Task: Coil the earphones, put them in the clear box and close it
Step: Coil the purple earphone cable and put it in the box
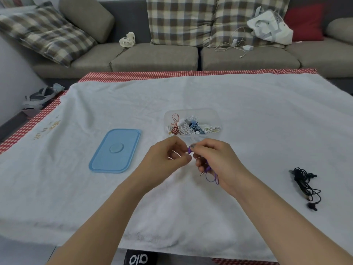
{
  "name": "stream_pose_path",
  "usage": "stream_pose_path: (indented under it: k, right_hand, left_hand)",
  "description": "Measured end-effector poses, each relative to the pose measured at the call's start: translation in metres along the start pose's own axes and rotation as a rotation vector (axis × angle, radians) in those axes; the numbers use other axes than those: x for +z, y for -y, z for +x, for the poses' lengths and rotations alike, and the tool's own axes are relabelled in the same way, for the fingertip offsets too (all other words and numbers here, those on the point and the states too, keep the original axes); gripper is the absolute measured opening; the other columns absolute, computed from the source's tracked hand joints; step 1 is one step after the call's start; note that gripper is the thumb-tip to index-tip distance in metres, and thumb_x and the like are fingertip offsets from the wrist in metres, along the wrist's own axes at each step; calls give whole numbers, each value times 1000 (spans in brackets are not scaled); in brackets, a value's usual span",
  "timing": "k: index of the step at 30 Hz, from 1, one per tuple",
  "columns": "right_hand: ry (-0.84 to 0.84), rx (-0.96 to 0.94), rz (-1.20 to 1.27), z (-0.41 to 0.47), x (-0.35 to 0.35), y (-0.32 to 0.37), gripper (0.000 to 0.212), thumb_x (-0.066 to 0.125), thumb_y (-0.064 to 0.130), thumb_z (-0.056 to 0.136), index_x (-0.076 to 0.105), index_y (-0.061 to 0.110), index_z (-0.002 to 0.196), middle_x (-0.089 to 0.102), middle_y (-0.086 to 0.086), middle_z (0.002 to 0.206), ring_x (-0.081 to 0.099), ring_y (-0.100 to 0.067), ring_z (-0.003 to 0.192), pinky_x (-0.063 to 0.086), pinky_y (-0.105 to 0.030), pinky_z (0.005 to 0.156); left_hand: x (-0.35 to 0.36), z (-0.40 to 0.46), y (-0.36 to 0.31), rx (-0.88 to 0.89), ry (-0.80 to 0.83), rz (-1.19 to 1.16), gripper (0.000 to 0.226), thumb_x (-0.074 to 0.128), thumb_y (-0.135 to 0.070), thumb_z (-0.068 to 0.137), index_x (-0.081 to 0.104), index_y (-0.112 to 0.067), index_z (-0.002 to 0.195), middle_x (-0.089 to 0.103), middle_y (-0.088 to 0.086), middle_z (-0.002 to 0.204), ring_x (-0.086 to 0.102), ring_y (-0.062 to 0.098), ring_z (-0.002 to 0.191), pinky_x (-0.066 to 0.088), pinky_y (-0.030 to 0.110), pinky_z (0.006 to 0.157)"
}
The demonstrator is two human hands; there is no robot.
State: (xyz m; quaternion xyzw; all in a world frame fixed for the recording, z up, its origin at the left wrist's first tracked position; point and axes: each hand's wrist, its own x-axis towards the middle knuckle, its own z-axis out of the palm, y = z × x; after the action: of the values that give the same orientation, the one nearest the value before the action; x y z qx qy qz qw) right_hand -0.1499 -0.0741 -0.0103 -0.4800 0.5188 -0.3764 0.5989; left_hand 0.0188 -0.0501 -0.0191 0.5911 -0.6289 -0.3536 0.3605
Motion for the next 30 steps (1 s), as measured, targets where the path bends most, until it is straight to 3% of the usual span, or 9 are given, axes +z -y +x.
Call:
stream_pose_path:
  k: [7,11,17,25,30]
  right_hand:
    - [-23,-66,84,-2,0,5,6,67,6,86,72,3,84,67,-10,72,54,-20,56,45,-29,51]
    - [-26,-80,94,-4,1,6,13,63,1,88,73,8,93,67,-12,72,54,-19,54,46,-30,50]
    - [-29,-100,59,-5,1,5,11,64,2,87,73,7,86,68,-12,71,54,-20,53,45,-31,51]
    - [-7,-67,30,-7,0,7,4,66,4,85,70,2,84,62,-11,66,52,-19,50,45,-29,50]
    - [23,-24,106,-10,-1,12,10,63,-1,87,70,3,80,62,-10,66,52,-17,51,43,-28,46]
  left_hand:
    - [2,-1,-5,12,-20,-33,9,75,-22,89,67,-23,92,71,-9,89,64,8,70,58,43,73]
    - [2,-1,-6,27,-30,-25,10,76,-22,89,66,-23,92,71,-8,87,63,8,69,57,36,71]
    - [1,-3,-8,52,-29,-15,13,77,-20,88,65,-23,93,72,-4,89,63,9,70,53,23,68]
    - [-3,-7,-9,149,-48,32,8,76,-21,91,68,-22,93,71,-7,87,65,17,74,57,35,74]
    - [-5,-9,-11,187,-51,10,6,75,-16,92,72,-19,96,74,-4,89,71,17,84,59,34,82]
